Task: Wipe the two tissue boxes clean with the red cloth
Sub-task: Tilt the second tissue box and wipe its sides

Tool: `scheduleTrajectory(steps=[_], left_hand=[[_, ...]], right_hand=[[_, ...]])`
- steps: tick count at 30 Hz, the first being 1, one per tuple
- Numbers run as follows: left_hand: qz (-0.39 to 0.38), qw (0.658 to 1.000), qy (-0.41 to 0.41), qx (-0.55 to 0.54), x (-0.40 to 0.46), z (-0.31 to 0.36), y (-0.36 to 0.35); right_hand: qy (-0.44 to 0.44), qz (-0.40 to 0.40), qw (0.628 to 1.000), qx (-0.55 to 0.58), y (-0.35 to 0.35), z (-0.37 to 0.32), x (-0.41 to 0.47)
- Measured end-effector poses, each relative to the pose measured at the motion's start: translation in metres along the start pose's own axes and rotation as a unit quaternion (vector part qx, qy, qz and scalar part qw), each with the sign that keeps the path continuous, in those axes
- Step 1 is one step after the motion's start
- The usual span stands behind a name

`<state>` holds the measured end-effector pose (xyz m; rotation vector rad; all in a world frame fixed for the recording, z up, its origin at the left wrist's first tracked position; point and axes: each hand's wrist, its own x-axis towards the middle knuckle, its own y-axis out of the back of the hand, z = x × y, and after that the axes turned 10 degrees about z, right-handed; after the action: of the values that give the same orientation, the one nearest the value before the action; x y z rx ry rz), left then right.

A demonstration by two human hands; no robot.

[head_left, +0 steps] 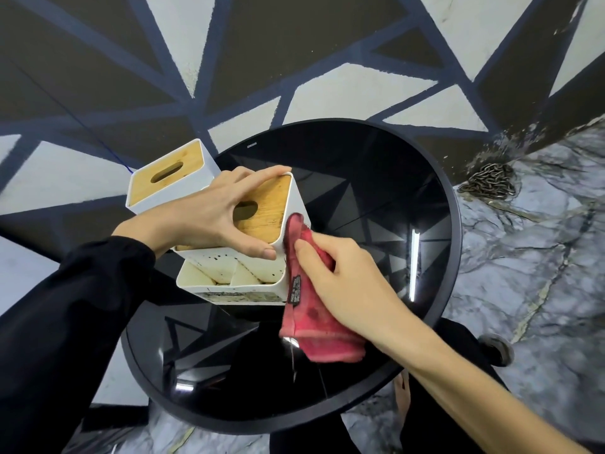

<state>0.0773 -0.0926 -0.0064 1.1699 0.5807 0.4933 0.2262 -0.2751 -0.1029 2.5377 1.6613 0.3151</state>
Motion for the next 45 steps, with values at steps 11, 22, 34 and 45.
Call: scheduleTrajectory(steps=[11,22,34,45], left_hand=[[-0.008,1.000,0.007,-0.005,-0.001,0.003,0.002],[0.001,1.000,-0.004,0.003,0.000,0.002,0.000],[0.008,1.000,-0.002,0.002,-0.002,0.003,0.000],[0.012,1.000,0.002,0.012,-0.002,0.002,0.001]], right_hand=[[-0.078,0.031,0.996,0.013,0.003,0.013,0.060],[-0.166,-0.036,0.985,0.030,-0.007,0.006,-0.008],[-0.171,0.014,0.985,0.023,-0.004,0.011,0.058],[-0.105,-0.011,0.994,0.026,-0.012,-0.007,-0.046]])
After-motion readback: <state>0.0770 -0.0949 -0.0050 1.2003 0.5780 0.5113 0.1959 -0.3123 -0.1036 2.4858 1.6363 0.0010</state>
